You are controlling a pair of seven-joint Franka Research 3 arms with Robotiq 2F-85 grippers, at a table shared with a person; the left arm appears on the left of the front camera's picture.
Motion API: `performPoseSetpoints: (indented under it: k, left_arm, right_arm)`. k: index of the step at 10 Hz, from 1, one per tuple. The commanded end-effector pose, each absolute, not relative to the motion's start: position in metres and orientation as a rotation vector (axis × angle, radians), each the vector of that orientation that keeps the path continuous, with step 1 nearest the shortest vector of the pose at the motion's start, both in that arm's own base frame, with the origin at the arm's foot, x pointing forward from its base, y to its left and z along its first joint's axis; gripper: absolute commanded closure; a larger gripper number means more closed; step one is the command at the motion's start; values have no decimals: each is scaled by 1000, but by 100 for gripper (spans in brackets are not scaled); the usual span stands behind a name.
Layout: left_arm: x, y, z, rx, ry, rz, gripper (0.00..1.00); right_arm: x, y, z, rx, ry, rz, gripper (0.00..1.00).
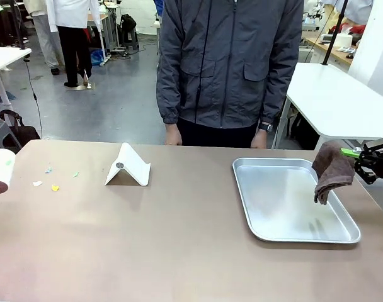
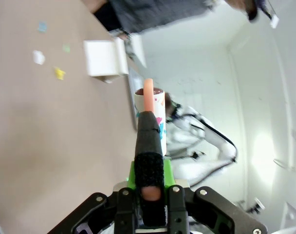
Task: Clean the surface of the table.
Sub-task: Clean the area not pointed to by the person.
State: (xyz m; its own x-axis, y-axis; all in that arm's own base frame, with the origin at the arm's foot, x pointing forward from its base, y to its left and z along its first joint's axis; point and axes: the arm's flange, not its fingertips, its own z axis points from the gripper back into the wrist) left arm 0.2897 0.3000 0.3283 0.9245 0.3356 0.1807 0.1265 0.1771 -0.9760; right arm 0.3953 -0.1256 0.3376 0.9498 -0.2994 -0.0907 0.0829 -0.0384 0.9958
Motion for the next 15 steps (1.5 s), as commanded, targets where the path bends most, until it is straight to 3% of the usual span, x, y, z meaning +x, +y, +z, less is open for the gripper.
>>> performPoseSetpoints:
  k: [1,7,15]
  left_arm:
    - [299,282,335,-1276,-434,308,78]
    - [340,275,323,-1065,-406,560,78]
    - [357,267,304,-920,-347,615,78]
  right_arm:
    - [397,-125,340,1586,-174,-303,94]
    - [397,-125,340,1586,-174,-303,94]
    - [397,-125,340,1586,-174,-303,94]
